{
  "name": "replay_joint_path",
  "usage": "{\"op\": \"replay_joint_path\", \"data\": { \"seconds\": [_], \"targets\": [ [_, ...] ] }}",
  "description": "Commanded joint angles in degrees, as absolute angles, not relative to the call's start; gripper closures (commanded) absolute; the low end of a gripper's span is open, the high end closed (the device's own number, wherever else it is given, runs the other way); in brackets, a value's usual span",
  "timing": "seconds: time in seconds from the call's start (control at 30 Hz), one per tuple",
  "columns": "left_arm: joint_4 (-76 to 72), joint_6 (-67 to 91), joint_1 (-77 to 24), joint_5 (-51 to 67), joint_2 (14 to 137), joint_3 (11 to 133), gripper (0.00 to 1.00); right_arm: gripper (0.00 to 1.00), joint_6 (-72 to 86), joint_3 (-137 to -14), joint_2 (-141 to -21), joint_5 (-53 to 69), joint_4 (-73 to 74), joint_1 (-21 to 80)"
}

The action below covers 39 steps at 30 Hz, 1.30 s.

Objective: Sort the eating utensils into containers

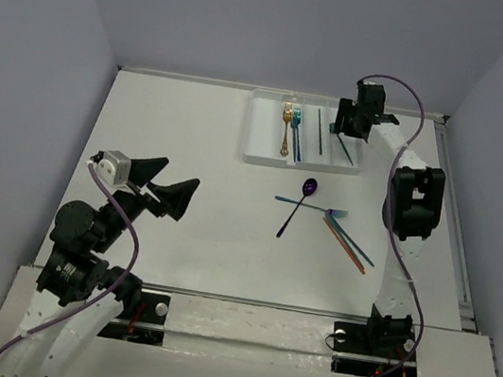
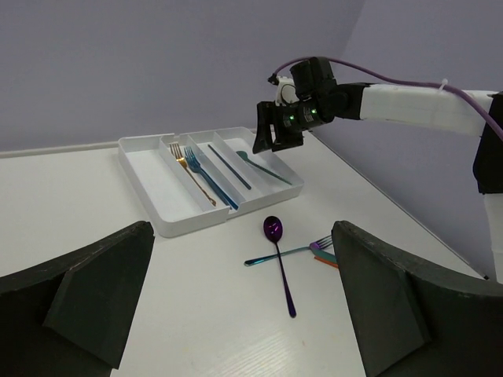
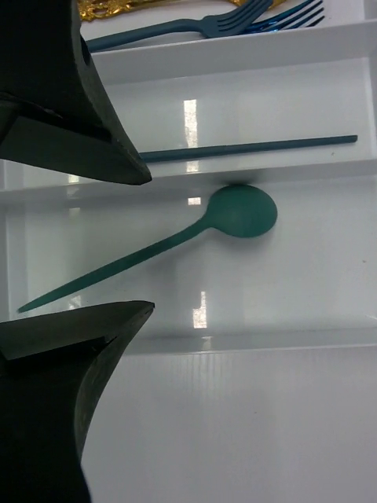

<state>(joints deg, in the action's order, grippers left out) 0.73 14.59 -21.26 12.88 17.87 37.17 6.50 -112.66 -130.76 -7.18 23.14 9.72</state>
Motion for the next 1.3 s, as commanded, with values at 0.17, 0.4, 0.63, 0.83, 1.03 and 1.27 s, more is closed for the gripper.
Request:
{"op": "replay_joint_path", "data": {
  "seconds": [0.17, 0.4, 0.63, 0.83, 1.03, 1.27],
  "targets": [
    [-2.2, 14.41, -21.01, 14.24, 16.61, 39.02, 0.01, 0.31, 14.84, -92.05, -107.51, -3.16, 15.31, 14.23],
    [-2.02, 14.5, -21.53, 14.41, 14.77, 39.02, 0.01, 0.29, 25.12, -64.54, -89.14, -11.86, 12.22, 27.93],
    [-1.85, 14.59, -21.53, 14.41, 14.76, 38.94, 0.01, 0.29, 34.54, -53.44, -84.28, -18.28, 13.45, 38.75],
    [-1.67, 14.5, -21.53, 14.06, 15.03, 38.94, 0.01, 0.36, 39.19, -57.39, -92.36, -24.08, 16.96, 42.8],
    [-1.67, 14.59, -22.06, 14.32, 14.77, 38.94, 0.01, 0.44, 40.95, -60.55, -98.25, -28.29, 16.78, 42.8],
    [-1.67, 14.59, -22.06, 14.33, 14.85, 39.02, 0.01, 0.55, 42.71, -61.35, -103.35, -30.15, 16.18, 42.8]
  ]
}}
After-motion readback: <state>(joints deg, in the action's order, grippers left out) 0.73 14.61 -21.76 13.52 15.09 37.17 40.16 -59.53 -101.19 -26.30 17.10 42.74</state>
